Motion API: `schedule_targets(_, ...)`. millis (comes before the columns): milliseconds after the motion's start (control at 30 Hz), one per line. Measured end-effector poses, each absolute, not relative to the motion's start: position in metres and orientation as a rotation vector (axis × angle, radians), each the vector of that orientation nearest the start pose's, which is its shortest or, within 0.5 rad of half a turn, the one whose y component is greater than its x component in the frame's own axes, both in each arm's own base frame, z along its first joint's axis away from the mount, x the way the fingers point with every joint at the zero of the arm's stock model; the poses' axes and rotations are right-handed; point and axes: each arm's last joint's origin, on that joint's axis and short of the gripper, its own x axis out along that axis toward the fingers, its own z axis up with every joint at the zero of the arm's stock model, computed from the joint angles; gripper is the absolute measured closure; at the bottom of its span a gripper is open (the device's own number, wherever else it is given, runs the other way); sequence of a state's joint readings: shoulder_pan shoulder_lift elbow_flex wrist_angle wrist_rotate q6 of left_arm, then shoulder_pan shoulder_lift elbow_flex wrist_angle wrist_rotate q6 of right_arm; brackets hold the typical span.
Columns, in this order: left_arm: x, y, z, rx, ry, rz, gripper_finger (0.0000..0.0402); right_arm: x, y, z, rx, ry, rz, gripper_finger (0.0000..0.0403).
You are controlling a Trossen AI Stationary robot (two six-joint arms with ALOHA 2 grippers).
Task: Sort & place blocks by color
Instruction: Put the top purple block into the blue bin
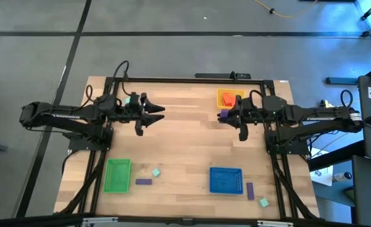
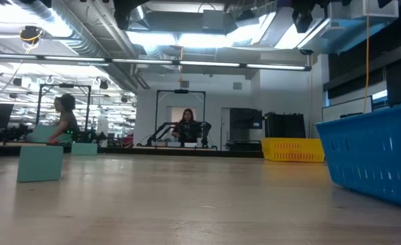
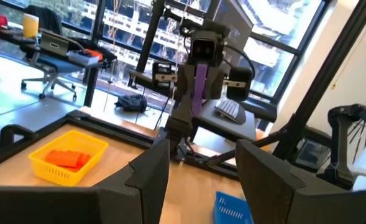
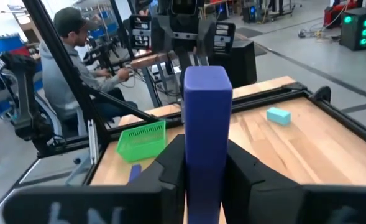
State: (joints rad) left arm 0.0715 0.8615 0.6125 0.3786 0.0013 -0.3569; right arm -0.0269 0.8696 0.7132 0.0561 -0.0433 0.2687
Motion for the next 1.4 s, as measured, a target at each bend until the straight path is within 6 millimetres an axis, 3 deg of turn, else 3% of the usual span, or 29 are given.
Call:
schedule_targets(400, 0.196, 0.014, 0.314, -0.352, -0.138, 0.058, 0.0227, 0.198, -0.004, 0.316, 0.37, 0.111, 0.0, 0.0341)
schedule_targets(533, 0.196, 0.014, 0.313, -0.352, -0.138, 0.058, 0.0227, 0.206, 0.006, 0.315, 0.422, 0.244, 0.041, 0.0341)
schedule_targets(700, 0.196, 0.014, 0.314, -0.352, -0.138, 0.058, 0.0227, 0.224, 0.033, 0.313, 0.445, 0.49, 0.153, 0.0341)
schedule_targets(800, 0.196, 0.014, 0.313, -0.352, -0.138, 0.058, 0.0227, 0.232, 0.053, 0.3, 0.496, 0.654, 0.231, 0.0341)
schedule_targets(1067, 0.196, 0.014, 0.313, -0.352, -0.137, 0.059, 0.0227, 0.235, 0.106, 0.237, 0.564, 1.118, 0.262, 0.0341)
schedule_targets(1400, 0.196, 0.015, 0.313, -0.352, -0.14, 0.077, 0.0227, 0.248, 0.129, 0.188, 0.535, 1.32, 0.179, 0.0341)
